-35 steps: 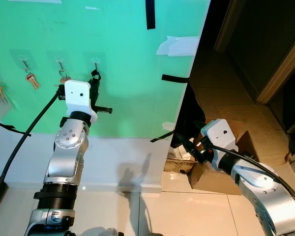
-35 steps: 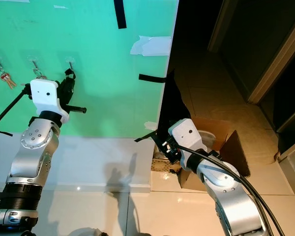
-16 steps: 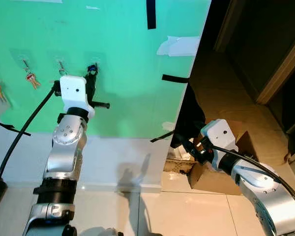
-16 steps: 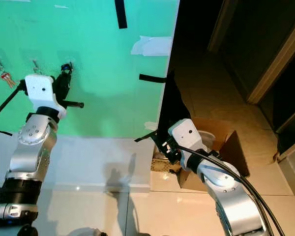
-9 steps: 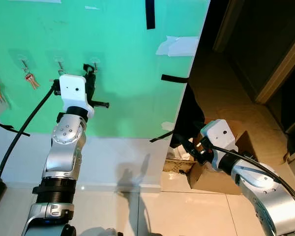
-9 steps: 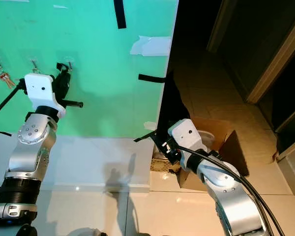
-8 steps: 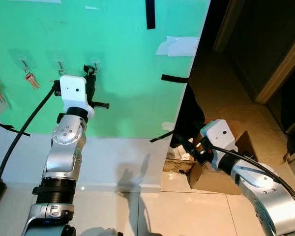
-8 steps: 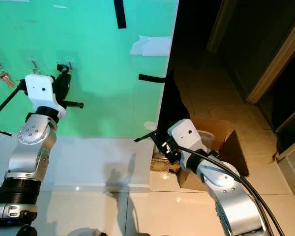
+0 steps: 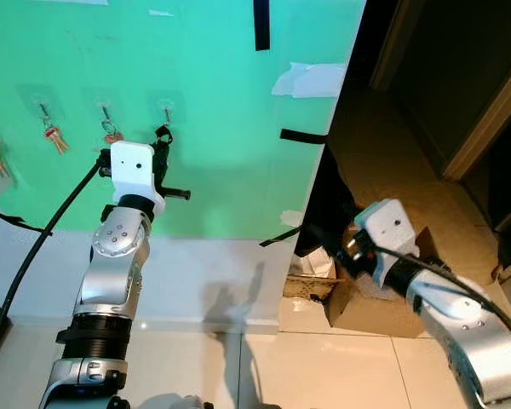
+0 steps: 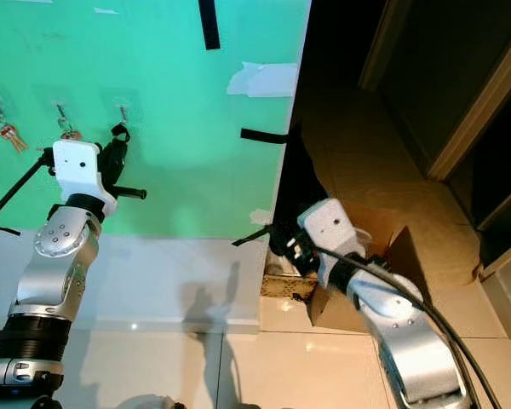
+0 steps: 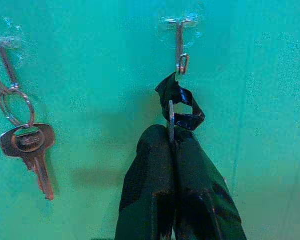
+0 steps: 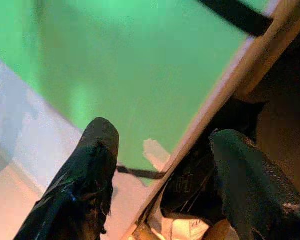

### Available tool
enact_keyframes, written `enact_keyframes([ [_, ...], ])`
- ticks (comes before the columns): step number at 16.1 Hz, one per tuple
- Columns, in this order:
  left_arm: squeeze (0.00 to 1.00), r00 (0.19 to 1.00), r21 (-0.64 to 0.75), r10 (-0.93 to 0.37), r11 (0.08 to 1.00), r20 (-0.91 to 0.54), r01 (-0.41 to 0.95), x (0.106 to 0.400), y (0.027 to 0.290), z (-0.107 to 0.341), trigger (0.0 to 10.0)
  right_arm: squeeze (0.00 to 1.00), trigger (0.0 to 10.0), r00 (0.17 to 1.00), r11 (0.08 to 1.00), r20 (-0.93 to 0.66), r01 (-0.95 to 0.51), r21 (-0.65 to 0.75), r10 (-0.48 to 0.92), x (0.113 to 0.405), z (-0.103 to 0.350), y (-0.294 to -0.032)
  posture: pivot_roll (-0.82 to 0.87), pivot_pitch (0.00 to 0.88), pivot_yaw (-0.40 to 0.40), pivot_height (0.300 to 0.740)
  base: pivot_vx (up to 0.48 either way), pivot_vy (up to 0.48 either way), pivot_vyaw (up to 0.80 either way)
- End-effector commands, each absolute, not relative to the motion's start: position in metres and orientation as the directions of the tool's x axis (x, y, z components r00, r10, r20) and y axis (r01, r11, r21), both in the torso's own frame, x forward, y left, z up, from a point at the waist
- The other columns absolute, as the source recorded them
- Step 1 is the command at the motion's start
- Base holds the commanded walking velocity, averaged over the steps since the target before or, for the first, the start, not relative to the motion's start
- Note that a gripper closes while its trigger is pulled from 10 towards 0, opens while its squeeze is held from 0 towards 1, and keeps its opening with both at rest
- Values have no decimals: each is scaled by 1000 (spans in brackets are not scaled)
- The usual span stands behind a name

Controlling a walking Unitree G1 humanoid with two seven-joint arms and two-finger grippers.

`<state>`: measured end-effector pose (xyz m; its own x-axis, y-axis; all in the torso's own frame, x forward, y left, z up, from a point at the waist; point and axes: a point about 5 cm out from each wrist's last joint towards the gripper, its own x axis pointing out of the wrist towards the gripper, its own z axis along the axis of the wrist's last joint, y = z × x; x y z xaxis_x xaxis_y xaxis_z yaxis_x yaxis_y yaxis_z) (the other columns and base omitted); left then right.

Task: Hang keys on a hook

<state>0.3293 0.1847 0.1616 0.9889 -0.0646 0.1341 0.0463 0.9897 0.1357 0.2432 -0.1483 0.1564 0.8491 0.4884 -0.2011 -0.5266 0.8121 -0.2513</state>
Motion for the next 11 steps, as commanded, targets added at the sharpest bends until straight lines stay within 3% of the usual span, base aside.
enact_keyframes([
  [1, 0, 989, 151, -74, 987, 125, 54, 329, 184, 159, 10000, 0, 10000, 855, 818, -182, -518, -252, 485, 244, 162, -151, -124, 0, -36, 740, 0, 0, 0],
  [6, 0, 958, 99, -109, 991, 265, 86, 320, 177, 177, 10000, 0, 10000, 867, 835, -151, -499, -233, 475, 246, 167, -152, -125, 0, -35, 740, 0, 0, 0],
  [11, 0, 945, 108, -134, 989, 297, 106, 320, 174, 183, 10000, 0, 10000, 863, 832, -152, -505, -228, 482, 245, 166, -150, -124, 0, -37, 740, 0, 0, 0],
])
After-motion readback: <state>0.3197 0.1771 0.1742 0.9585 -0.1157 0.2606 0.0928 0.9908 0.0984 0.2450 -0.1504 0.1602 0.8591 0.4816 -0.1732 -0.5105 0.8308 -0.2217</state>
